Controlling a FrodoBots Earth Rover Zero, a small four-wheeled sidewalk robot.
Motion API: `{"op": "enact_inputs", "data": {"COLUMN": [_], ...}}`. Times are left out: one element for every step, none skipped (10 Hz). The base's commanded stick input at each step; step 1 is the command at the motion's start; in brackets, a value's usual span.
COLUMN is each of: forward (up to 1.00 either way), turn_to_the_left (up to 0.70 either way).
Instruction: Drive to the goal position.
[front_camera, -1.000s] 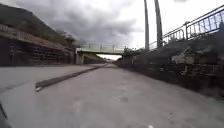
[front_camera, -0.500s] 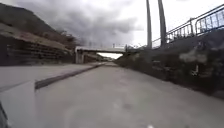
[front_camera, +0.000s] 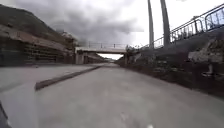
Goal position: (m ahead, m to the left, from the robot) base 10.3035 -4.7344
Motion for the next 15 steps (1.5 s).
{"op": "enact_inputs", "data": {"forward": [0.70, 0.70, 0.70, 0.70, 0.70, 0.70, 0.70, 0.70, 0.70, 0.70, 0.70, 0.70, 0.70, 0.70, 0.70], "turn_to_the_left": [0.00, 0.00, 0.00, 0.00, 0.00, 0.00, 0.00, 0.00, 0.00, 0.00, 0.00, 0.00, 0.00, 0.00, 0.00]}}
